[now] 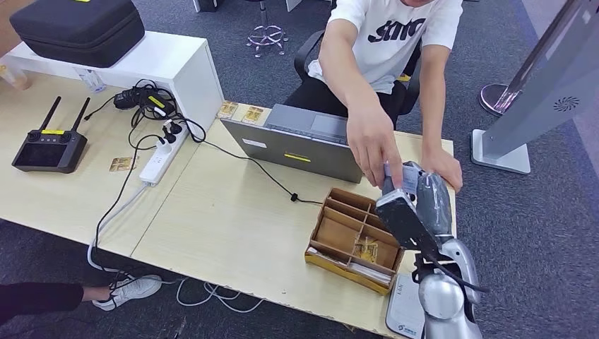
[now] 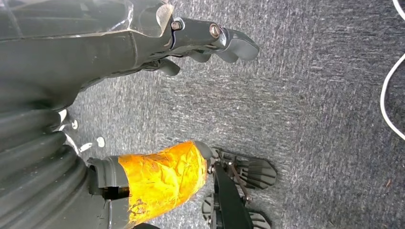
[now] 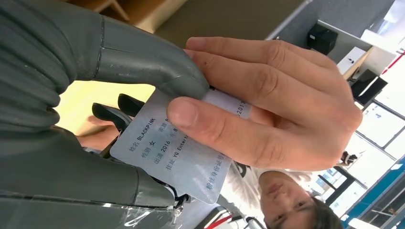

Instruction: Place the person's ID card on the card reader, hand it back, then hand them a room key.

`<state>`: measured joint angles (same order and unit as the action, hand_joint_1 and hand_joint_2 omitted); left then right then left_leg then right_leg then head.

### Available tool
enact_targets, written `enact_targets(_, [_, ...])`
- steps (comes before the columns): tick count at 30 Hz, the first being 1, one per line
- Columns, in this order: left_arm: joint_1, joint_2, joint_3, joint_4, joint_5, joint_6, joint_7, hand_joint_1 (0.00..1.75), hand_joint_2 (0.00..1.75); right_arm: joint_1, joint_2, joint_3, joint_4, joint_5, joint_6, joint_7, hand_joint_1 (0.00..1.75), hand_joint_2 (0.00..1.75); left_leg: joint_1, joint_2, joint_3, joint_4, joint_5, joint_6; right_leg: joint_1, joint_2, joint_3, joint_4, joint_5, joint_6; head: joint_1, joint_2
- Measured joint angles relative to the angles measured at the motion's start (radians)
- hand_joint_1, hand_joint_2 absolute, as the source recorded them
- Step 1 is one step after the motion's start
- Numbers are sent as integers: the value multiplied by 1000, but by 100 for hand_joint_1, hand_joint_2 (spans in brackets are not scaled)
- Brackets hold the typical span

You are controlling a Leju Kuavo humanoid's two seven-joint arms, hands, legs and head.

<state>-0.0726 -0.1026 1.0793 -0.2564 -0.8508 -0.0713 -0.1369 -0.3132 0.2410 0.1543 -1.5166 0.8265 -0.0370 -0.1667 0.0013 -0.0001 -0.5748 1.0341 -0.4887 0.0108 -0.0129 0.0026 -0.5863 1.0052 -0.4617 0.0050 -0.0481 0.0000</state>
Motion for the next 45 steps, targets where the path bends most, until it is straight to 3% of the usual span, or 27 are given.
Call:
enact_targets(4, [-2,3,0,0,-22,2,13,0,175,-89,20,9,66,8,10,36,175,175,0,-2,0,0,0,0,0,-2,0,0,0,0,0,0])
enact_targets(5, [-2,4,0,0,-25,3,16,0,175,-104,24,11,81,8,13,38,155,175,0,-3,0,0,0,0,0,-2,0,0,0,0,0,0])
enact_targets(8, [-2,5,-1,0,-34,4,22,0,175,-133,32,16,123,9,16,40,24,175,0,-3,-1,0,0,0,0,-2,0,0,0,0,0,0])
enact_targets(9, [-2,5,-1,0,-36,4,23,0,175,-138,34,17,135,9,17,41,0,175,0,-3,-1,0,0,0,0,-2,0,0,0,0,0,0])
enact_targets(22, [-1,4,-1,0,-38,9,26,0,175,-90,43,54,151,0,29,7,0,175,0,-3,-1,0,0,1,0,-2,0,-1,-1,1,0,0])
enact_targets(32, [6,-8,4,0,-19,28,28,0,175,135,-11,103,-174,-90,-29,-118,0,175,0,-3,-2,0,-2,0,0,-2,-1,-2,-1,1,0,0])
enact_targets(39, [11,-22,28,0,-9,35,21,0,175,345,-57,158,-353,43,-142,-182,0,175,0,-3,-2,0,-3,0,0,-2,-1,-2,-2,2,0,0])
enact_targets(45, [11,-29,37,0,-9,36,21,0,175,400,-72,188,-395,54,-154,-184,0,175,0,-2,-1,0,-3,0,0,-2,-1,-2,-2,1,0,0])
